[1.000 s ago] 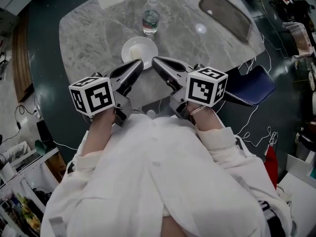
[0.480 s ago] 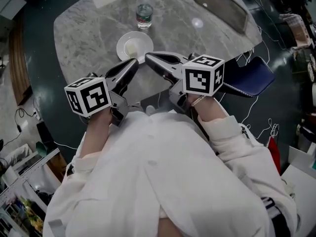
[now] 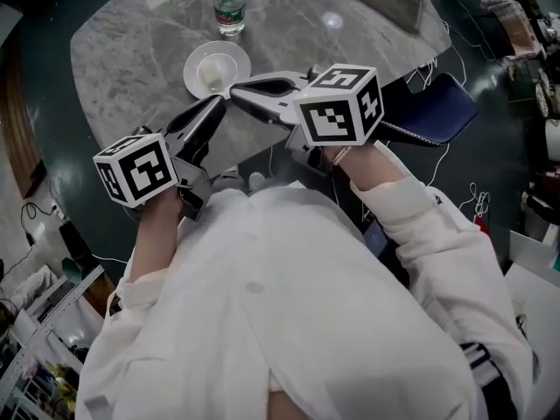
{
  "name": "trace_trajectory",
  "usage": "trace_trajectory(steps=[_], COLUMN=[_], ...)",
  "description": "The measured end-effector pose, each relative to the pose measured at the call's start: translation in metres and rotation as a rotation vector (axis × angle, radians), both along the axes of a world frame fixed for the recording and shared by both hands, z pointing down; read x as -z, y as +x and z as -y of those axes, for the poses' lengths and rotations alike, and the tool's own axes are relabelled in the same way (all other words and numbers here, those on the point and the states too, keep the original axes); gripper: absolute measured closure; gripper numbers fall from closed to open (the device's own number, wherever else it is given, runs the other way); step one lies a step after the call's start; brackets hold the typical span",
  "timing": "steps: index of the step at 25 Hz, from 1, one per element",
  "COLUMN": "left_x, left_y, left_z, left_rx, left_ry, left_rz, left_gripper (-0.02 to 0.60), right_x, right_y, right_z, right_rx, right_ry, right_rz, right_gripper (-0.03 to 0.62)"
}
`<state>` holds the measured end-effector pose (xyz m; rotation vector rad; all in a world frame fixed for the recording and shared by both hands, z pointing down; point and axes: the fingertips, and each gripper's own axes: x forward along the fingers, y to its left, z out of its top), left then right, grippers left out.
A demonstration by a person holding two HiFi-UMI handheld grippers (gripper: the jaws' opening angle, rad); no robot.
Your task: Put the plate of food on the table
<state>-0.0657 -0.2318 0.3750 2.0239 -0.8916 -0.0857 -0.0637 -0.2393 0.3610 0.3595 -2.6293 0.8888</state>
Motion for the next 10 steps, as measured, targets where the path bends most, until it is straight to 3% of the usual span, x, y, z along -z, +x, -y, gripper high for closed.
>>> trace_trajectory(steps=[10], left_x=[0.0007], left_y=[-0.0069], left_z=[-0.0023], left_rx=[0.007], left_ry=[0.001], left_rz=[-0.022], left_gripper=[0.552], right_x=[0.0028], right_y=[0.0005], right_z=[-0.0013], right_rx=[-0.004], right_ry=[0.039], right_rz=[-0.032], right_gripper=[0.592])
